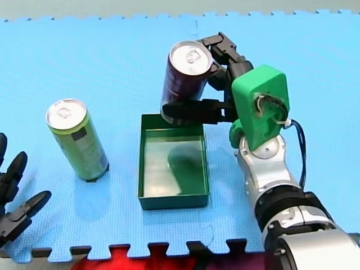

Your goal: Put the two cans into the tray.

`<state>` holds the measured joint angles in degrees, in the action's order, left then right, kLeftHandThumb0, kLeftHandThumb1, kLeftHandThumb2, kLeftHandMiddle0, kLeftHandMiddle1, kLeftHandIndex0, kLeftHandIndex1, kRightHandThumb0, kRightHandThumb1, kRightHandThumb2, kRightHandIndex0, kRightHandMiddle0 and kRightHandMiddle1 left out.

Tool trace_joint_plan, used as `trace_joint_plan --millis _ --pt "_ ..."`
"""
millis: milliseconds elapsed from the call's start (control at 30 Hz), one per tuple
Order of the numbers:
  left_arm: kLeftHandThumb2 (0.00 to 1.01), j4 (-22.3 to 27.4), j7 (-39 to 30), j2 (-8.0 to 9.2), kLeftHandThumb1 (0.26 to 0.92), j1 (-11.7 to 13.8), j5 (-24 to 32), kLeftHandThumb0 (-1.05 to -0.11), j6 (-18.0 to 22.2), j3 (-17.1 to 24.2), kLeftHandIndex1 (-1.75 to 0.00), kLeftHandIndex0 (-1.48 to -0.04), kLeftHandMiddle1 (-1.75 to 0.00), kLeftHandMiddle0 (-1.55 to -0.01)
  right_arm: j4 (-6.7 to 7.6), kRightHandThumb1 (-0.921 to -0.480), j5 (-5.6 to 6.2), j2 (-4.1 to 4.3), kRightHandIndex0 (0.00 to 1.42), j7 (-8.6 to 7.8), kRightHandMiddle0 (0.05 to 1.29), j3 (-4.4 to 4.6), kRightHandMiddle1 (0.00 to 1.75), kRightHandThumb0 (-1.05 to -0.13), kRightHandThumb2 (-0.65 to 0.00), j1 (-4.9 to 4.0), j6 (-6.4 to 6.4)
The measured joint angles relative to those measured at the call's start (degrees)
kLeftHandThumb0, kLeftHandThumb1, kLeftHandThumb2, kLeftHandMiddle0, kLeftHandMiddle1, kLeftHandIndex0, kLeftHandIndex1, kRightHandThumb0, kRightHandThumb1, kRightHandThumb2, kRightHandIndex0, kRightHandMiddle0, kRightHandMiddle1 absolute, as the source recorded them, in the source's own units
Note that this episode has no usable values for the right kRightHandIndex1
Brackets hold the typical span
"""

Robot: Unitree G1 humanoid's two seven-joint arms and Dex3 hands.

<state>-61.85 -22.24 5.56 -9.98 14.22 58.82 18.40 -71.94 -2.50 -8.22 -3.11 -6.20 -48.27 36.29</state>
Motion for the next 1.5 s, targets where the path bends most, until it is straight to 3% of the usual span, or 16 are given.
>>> trace_joint_plan --millis 133,233,467,600,833,1100,1500 --pt "0.0 -0.05 -0.09 -0.04 0.854 -0.01 0.01 -1.048 0.01 0.04 0.0 -0.13 0.0 -0.23 0.01 -0.801 0.33 -0.42 0.9 -1.86 0.56 0.05 1.75 -0.195 -0.003 0.01 -0.4" --pt "0.0 -0.12 -0.25 -0.06 0.854 -0.01 0.07 -1.048 0.02 0.09 0.0 -0.13 0.0 -0.23 0.0 -0.799 -0.11 -0.65 0.9 -1.89 0.56 0.55 1.75 -0.19 -0.002 0.11 -1.43" --pt "0.0 -0.01 -0.39 -0.18 0.857 0.07 0.12 -1.048 0.27 0.12 0.0 -0.14 0.0 -0.24 -0.19 -0.795 -3.41 -0.4 0.9 1.6 0.56 3.4 1.75 -0.177 0.0 0.17 -7.64" --pt "0.0 0.17 -0.37 -0.19 0.857 0.19 0.12 -1.048 0.29 0.12 0.0 -0.14 0.0 -0.24 -0.07 -0.794 -4.67 -0.2 0.91 3.64 0.57 4.58 1.75 -0.173 0.0 0.14 -8.91" --pt "0.0 0.37 -0.45 -0.21 0.855 0.34 0.28 -1.048 0.28 0.14 0.0 -0.14 0.0 -0.23 -0.2 -0.793 -5.06 -0.02 0.92 4.5 0.6 5.23 1.75 -0.173 0.0 -0.04 -9.66" --pt "0.0 0.46 -0.59 -0.23 0.855 0.4 0.6 -1.048 0.28 0.15 0.0 -0.14 0.0 -0.23 -1.29 -0.794 -5.26 0.06 0.94 4.78 0.62 5.3 1.75 -0.175 -0.001 -0.52 -10.44" --pt "0.0 0.82 -0.81 -0.15 0.855 0.63 0.67 -1.048 0.26 0.22 0.0 -0.14 0.0 -0.24 -1.81 -0.795 -5.51 0.31 0.94 5.33 0.64 5.33 1.75 -0.18 -0.001 -1.13 -11.36"
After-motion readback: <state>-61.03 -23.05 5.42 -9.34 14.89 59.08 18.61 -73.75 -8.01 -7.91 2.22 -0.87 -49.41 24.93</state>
